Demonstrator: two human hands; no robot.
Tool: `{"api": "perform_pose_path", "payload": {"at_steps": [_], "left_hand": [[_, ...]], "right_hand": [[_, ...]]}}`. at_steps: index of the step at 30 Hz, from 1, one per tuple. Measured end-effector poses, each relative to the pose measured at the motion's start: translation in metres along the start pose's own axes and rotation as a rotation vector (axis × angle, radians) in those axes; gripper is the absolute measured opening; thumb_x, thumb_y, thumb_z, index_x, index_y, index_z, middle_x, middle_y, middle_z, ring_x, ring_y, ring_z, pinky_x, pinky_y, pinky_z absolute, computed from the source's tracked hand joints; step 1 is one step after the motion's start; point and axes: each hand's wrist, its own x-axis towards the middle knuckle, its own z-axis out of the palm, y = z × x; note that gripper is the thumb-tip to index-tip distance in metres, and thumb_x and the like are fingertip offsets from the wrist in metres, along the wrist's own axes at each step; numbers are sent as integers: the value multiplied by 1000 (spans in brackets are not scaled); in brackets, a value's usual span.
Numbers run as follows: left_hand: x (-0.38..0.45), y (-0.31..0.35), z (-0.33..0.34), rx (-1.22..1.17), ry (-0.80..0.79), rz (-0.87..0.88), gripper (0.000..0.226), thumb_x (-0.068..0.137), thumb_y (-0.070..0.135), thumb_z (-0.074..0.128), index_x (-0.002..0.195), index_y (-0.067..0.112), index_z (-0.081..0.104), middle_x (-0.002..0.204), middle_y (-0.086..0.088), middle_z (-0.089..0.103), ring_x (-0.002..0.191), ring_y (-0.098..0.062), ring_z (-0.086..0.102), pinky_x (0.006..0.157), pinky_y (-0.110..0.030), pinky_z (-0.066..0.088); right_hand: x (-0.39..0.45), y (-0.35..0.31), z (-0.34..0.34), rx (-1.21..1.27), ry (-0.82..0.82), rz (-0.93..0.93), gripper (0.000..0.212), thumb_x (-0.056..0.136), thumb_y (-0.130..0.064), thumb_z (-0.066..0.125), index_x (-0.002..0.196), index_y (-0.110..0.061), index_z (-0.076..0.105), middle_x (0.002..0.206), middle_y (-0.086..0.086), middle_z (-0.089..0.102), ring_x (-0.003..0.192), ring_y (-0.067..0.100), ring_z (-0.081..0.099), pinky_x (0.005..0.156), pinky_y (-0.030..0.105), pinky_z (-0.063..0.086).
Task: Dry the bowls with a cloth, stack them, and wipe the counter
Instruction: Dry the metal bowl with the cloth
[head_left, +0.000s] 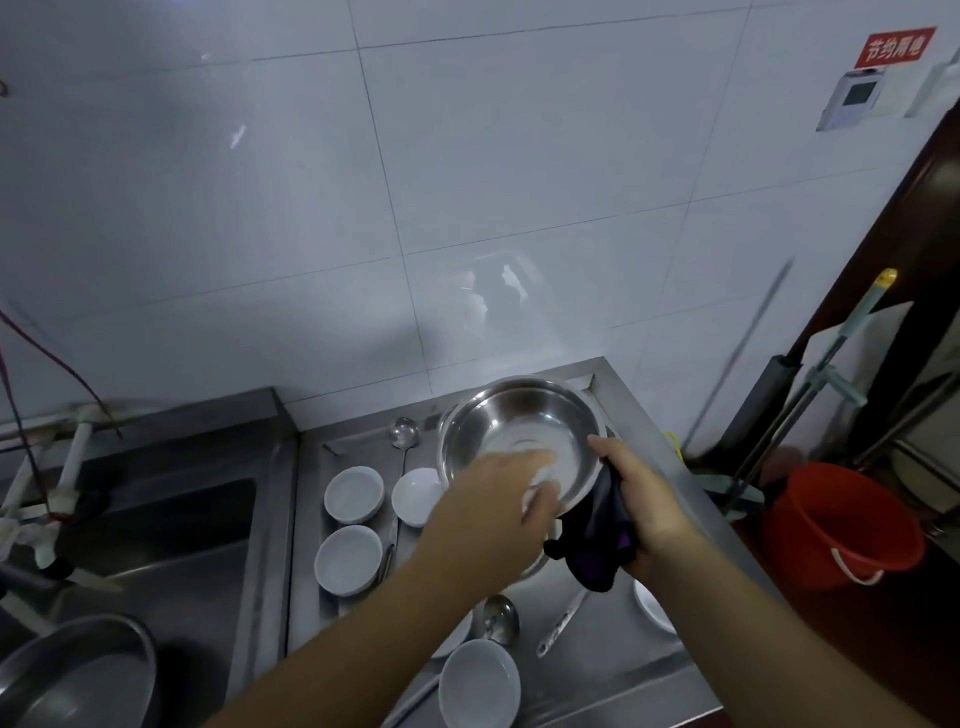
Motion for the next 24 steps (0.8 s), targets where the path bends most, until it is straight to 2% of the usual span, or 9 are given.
{"api": "perform_pose_path", "payload": {"at_steps": [2, 4, 6, 8, 11, 13, 17, 19, 24], "left_hand": [[1, -14, -2, 8, 177, -70, 41, 103, 42, 44, 140, 31, 59, 133, 11, 62, 123, -4, 48, 104, -21, 31], [4, -33, -4, -98, 282, -228, 38, 104, 37, 50, 141, 31, 55, 134, 13, 55, 123, -5, 47, 107, -24, 33], [8, -49, -2, -282, 232, -449, 36, 107, 37, 51, 142, 30, 53, 133, 11, 55, 111, 0, 55, 98, -23, 41], [8, -59, 8, -415, 116, -569, 31, 109, 40, 46, 135, 29, 59, 118, 10, 66, 94, 3, 60, 83, -25, 47], [8, -64, 29, -728, 91, -690, 27, 110, 33, 46, 108, 23, 71, 94, -10, 74, 89, -24, 71, 85, -45, 64], [12, -63, 40, -917, 111, -755, 25, 109, 25, 49, 106, 22, 74, 91, -10, 78, 87, -24, 74, 75, -34, 65], [30, -56, 58, -1044, 116, -817, 25, 106, 18, 55, 105, 26, 78, 90, -8, 80, 78, -16, 77, 71, -26, 63], [41, -53, 71, -1059, 112, -865, 23, 106, 15, 55, 108, 24, 77, 95, -9, 81, 85, -20, 78, 73, -29, 64], [77, -40, 109, -1112, 148, -1049, 14, 105, 10, 59, 112, 14, 70, 103, -15, 80, 96, -28, 77, 71, -32, 66]], "right_hand": [[-1, 1, -4, 23, -10, 4, 38, 88, -41, 74, 112, -11, 75, 93, 20, 72, 71, 39, 70, 69, 70, 53], [-1, 1, -11, 47, 0, -14, 26, 91, -39, 71, 103, -18, 78, 85, 18, 72, 61, 35, 68, 69, 67, 54], [-1, 2, -19, 59, 27, -39, 29, 93, -37, 70, 111, -17, 78, 98, 18, 74, 73, 35, 70, 76, 67, 55], [0, 2, -26, 43, 44, -34, 27, 94, -34, 68, 110, -17, 81, 103, 16, 76, 80, 35, 72, 84, 69, 54], [3, 3, -38, 25, 99, -35, 20, 95, -26, 69, 106, -15, 81, 101, 18, 78, 82, 38, 77, 68, 57, 63], [10, 2, -50, -9, 146, -48, 26, 93, -21, 73, 116, -9, 76, 108, 25, 76, 93, 46, 75, 69, 54, 62], [34, -1, -77, -99, 310, -120, 27, 87, -12, 81, 112, -6, 73, 107, 26, 77, 92, 42, 77, 78, 56, 64], [48, -4, -89, -120, 360, -127, 32, 85, -12, 84, 114, -7, 72, 110, 25, 77, 99, 43, 76, 89, 62, 61], [86, -25, -122, -80, 398, -103, 29, 87, -14, 83, 115, -10, 73, 111, 21, 77, 102, 41, 75, 94, 61, 59]]}}
